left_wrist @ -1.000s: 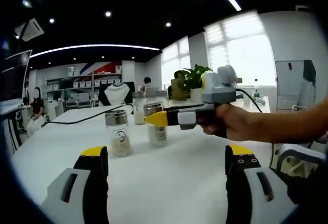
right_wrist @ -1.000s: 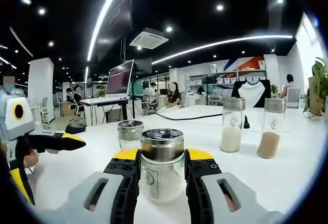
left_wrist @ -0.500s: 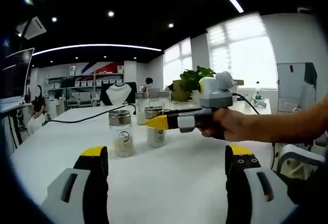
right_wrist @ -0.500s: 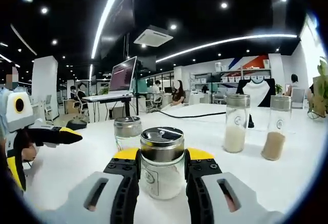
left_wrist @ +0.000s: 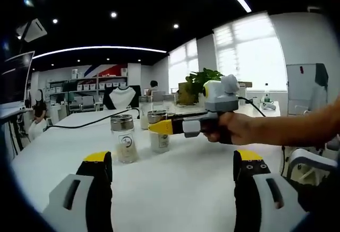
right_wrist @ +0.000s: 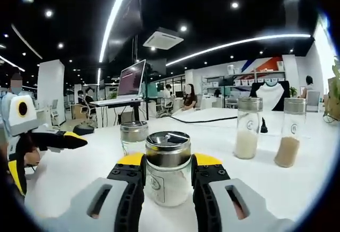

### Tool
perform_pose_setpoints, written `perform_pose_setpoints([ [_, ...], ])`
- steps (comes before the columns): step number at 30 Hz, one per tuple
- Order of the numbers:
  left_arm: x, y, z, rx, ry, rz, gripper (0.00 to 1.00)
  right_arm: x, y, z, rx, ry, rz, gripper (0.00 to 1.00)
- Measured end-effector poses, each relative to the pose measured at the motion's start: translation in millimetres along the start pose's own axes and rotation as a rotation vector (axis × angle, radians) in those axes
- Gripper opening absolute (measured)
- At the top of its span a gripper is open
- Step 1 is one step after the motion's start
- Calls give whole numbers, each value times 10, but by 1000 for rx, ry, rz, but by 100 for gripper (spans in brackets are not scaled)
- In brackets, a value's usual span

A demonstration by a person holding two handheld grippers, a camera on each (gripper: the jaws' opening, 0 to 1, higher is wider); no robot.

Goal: Rotate the seasoning bottle until the label or dispensing opening points toward the visible target arrow and the bottle remains upright within the marked orientation range

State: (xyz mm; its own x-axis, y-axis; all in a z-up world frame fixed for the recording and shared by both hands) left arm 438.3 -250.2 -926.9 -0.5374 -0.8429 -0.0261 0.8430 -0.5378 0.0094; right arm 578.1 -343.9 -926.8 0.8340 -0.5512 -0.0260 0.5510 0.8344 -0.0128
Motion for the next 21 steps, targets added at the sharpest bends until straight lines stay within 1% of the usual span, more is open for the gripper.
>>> perform_pose_setpoints([
  [6, 4, -2, 4, -2, 4, 1, 100, -6, -4, -5, 9, 12, -3, 31],
  [9, 1, -3, 3, -3, 3, 3, 100, -8, -3, -4, 8, 8, 2, 31],
  [13, 3, -8, 8, -4, 5, 4, 100, 6, 2, -3, 9, 12, 26, 31],
  [21, 25, 4, 7, -7, 8, 0, 100, -8, 11, -2, 3, 14, 28, 31],
])
Point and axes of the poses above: the point that each gripper's makers call its tool centre point, and the gripper's own axes: y roughly forward along the fingers, x roughly to its right, z roughly out of its top, the point moved 5 cm from there along -y, roughly backward along the fingers, and after that the axes turned 4 degrees about x, right-handed, at the moved point
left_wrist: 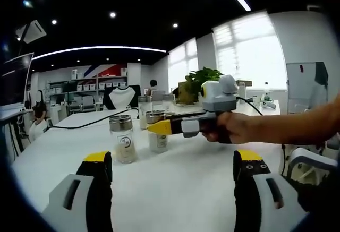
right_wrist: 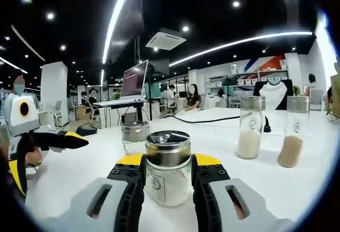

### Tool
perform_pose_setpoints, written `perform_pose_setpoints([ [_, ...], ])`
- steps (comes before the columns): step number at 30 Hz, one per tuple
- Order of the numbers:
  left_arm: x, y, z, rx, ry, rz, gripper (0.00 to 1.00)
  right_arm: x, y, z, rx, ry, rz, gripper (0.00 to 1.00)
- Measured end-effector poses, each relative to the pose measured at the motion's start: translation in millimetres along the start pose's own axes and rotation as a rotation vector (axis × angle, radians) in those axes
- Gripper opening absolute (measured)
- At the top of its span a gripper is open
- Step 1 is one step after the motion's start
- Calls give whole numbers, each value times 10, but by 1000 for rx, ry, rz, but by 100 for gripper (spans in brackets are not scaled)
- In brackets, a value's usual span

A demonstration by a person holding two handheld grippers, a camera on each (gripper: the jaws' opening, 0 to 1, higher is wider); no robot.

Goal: Rotate the seasoning bottle until the label or dispensing opening points toward the visible target arrow and the bottle remains upright within the marked orientation range

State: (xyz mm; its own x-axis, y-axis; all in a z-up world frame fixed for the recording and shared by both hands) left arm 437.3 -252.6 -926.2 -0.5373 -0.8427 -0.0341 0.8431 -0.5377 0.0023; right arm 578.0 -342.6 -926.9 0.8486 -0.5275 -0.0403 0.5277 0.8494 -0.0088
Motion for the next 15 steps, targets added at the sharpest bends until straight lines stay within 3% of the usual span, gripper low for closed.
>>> perform_pose_setpoints([
  [13, 11, 4, -6, -6, 2, -2, 100, -18, 14, -3, 2, -5, -13, 31],
  [15, 8, 4, -3, -5, 4, -1, 100, -27, 9, -7, -9, -40, -23, 31],
])
Point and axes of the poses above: the point that each gripper's makers call its tool centre point, and the gripper's own axes: y roughly forward along the fingers, x roughly to its right, z roughly out of its top, the point moved 5 cm from there along -y, roughly backward along the fingers, and after that the axes turned 4 degrees about x, right-handed, at the moved point
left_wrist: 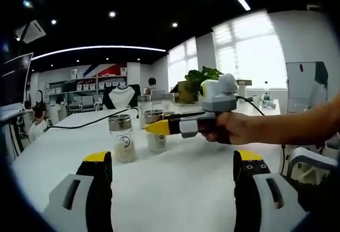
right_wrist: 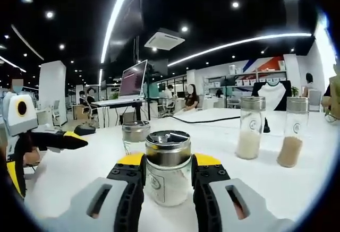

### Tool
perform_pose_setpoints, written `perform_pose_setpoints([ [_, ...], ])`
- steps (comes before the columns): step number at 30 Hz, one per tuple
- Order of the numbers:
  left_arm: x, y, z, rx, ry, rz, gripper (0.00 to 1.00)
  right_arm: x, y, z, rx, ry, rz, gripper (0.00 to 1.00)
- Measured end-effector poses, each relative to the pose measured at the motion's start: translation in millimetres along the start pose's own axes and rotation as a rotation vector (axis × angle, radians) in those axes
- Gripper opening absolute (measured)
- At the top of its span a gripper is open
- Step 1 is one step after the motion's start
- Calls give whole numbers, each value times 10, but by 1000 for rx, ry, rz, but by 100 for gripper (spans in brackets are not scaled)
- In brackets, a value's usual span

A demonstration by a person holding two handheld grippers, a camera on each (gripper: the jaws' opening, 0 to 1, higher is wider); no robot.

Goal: Rotate the seasoning bottle until the label or dispensing opening points toward the visible target arrow and the bottle remains upright within the marked orientation range

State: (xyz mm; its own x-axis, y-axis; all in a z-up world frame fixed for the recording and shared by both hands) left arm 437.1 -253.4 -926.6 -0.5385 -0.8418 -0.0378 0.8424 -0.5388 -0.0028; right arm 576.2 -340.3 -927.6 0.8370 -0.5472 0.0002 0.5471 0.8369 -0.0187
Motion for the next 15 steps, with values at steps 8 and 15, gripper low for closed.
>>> perform_pose_setpoints([
  [8, -9, -7, -7, -3, -5, 3, 100, -53, 26, -15, -5, -15, -35, 31],
  [15, -29, -13, -4, -2, -4, 7, 100, -29, 33, -19, -8, -23, -49, 31],
])
Point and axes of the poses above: the point that each gripper's makers call its tool centre point, and the gripper's own axes: y roughly forward along the fingers, x roughly to its right, z roughly out of its top, the point moved 5 cm from there along -y, roughly backward along the fingers, and after that the axes turned 4 degrees about x, right-handed, at the moved point
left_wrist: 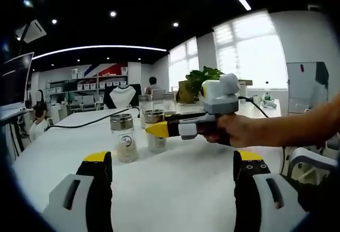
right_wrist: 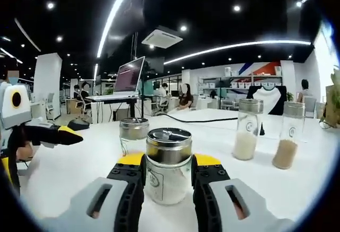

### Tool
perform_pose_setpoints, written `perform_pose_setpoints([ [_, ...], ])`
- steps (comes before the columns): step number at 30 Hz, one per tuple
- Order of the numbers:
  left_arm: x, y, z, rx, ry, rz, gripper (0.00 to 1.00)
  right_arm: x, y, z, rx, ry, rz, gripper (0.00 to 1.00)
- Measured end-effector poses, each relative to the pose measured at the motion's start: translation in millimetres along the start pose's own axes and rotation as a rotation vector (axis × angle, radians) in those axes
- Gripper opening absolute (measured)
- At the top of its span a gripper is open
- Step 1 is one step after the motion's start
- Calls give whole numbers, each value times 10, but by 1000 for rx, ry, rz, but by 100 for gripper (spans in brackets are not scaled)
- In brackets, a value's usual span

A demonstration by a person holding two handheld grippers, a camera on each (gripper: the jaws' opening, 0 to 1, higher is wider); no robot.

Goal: Rotate the seasoning bottle until the label or dispensing opening points toward the visible target arrow and the bottle remains upright within the marked orientation range

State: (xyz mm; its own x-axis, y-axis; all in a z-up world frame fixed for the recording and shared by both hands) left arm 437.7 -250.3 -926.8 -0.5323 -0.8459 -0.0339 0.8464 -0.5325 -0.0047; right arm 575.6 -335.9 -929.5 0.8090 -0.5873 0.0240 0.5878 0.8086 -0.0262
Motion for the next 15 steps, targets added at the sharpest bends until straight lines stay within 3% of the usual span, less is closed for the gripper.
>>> perform_pose_setpoints([
  [9, -9, -2, -9, -4, 3, 2, 100, 4, 6, -7, -17, 6, -27, 31],
  [12, -20, -6, -4, -3, 3, 4, 100, 25, -31, 49, -11, 5, -46, 41],
  [15, -33, -7, -12, -6, -3, 5, 100, 39, -79, 130, 10, 11, -59, 42],
])
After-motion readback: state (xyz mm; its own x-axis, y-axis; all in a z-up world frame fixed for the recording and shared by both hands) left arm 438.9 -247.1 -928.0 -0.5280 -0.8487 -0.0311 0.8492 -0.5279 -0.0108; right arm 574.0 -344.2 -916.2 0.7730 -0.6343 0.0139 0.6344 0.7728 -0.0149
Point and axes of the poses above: the point that each gripper's makers call its tool centre point, and the gripper's own axes: y roughly forward along the fingers, x roughly to its right, z roughly out of its top, the point moved 5 cm from there along -y, roughly backward along the fingers, and after that the axes turned 4 degrees about x, right-handed, at the moved point
